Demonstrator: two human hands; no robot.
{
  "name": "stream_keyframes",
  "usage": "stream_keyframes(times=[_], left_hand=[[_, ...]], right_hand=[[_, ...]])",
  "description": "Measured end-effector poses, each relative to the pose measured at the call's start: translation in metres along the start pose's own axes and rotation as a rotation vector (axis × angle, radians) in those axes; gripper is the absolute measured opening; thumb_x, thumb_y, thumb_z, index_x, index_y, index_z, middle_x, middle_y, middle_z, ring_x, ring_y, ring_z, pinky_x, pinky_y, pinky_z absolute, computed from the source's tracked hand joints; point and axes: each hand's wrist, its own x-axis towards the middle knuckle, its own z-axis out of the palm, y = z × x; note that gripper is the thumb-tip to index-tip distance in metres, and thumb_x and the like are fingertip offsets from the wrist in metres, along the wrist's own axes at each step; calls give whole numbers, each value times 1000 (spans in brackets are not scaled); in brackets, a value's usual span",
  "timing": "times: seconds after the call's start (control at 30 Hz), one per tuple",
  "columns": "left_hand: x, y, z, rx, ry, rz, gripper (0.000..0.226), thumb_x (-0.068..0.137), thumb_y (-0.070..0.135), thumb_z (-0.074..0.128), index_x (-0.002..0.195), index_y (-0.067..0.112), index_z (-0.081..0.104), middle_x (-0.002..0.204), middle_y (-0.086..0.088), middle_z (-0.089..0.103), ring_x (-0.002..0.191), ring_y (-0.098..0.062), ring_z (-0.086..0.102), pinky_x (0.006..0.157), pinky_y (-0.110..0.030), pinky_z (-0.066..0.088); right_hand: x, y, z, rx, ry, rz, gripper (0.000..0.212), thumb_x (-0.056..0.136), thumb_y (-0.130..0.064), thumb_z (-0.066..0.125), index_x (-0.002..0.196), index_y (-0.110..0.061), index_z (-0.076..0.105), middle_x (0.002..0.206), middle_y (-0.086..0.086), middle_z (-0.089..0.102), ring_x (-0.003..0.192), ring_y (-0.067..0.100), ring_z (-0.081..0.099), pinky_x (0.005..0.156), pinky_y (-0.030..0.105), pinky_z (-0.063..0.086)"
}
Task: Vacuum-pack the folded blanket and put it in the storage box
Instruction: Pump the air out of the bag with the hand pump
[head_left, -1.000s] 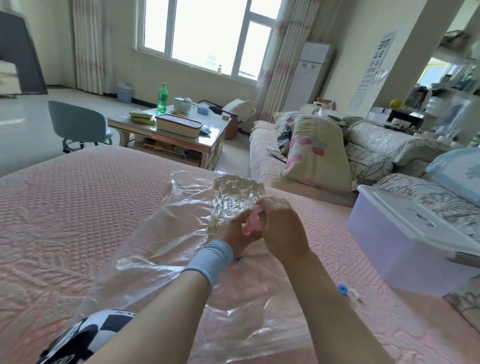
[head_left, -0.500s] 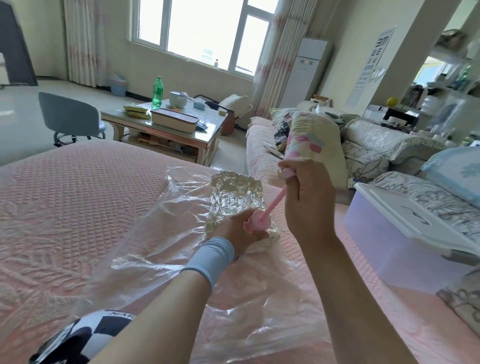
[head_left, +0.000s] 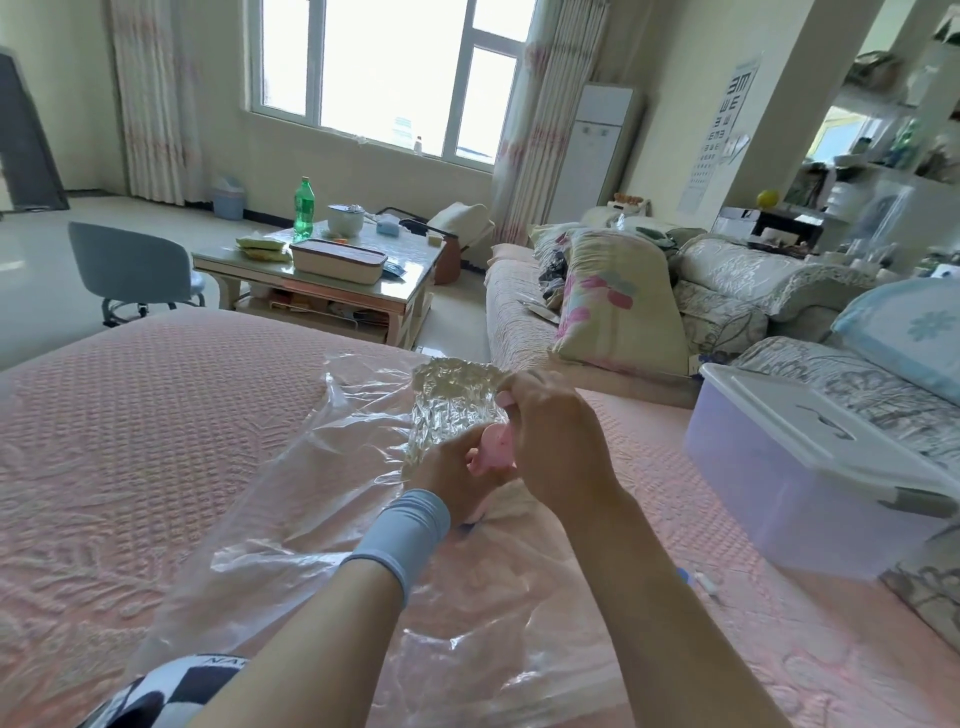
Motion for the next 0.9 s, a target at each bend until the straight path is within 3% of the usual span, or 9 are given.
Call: stream_keyframes(times=[0.17,0.3,0.37,0.47,0.53,0.57,0.6,0.73,0.9], left_hand=[[1,-5,4,27,17,-2,48,67,42,80,110,51,60,100,16,71,95,-10,67,88,-38,55],[0,-7,7,64,-10,-31,52,65,45,81,113,49,61,99,17,71,92,-9,67,84,-33,56],[-1,-6,9,70,-25,-44,51,64,46,81,111,50,62,95,18,71,88,-7,67,79,-27,55],[-6,0,9,126,-3,-32,38,63,52,72,97,55,58,75,26,66,70,7,61,57,-7,41],[-7,1,8,180,3,-1,31,67,49,68,96,50,59,70,27,63,66,8,58,59,-6,43],[-7,0,8,192,5,4,30,70,45,68,99,44,61,72,23,62,71,1,60,66,-12,48],[-7,-1,8,189,6,-3,30,71,43,68,100,42,62,75,21,63,75,-4,62,69,-18,51],[-9,4,7,96,12,-34,20,63,50,57,81,58,55,63,27,63,61,0,61,51,-13,44],[-5,2,5,-5,-21,-40,35,64,38,76,94,51,64,86,12,72,86,-15,68,82,-37,57]], right_hand=[[19,-5,-43,-14,373,-85,12,88,-4,62,93,-12,69,91,1,67,84,14,54,74,19,38],[11,0,-34,22,491,-193,16,93,-6,52,97,-7,67,94,4,66,91,17,52,82,19,39],[4,7,-20,69,448,-138,19,93,-6,51,101,-8,68,96,5,66,94,18,53,84,16,37],[-16,15,8,105,65,53,21,91,-2,57,105,-10,71,101,11,68,99,26,59,85,23,42],[-27,18,24,66,-138,98,15,91,-7,60,102,-8,70,99,11,69,99,28,59,84,31,46],[-29,18,28,36,-160,88,12,93,-10,61,100,-8,69,97,9,69,98,27,59,81,30,45],[-29,18,28,1,-152,71,11,94,-13,60,100,-9,67,96,8,68,96,25,58,78,28,43],[-18,9,13,-67,-82,18,16,91,-9,58,104,-11,66,101,5,67,94,24,57,73,27,39],[2,-4,-28,-57,234,-24,19,83,0,66,94,-14,71,91,3,71,82,23,64,66,32,53]])
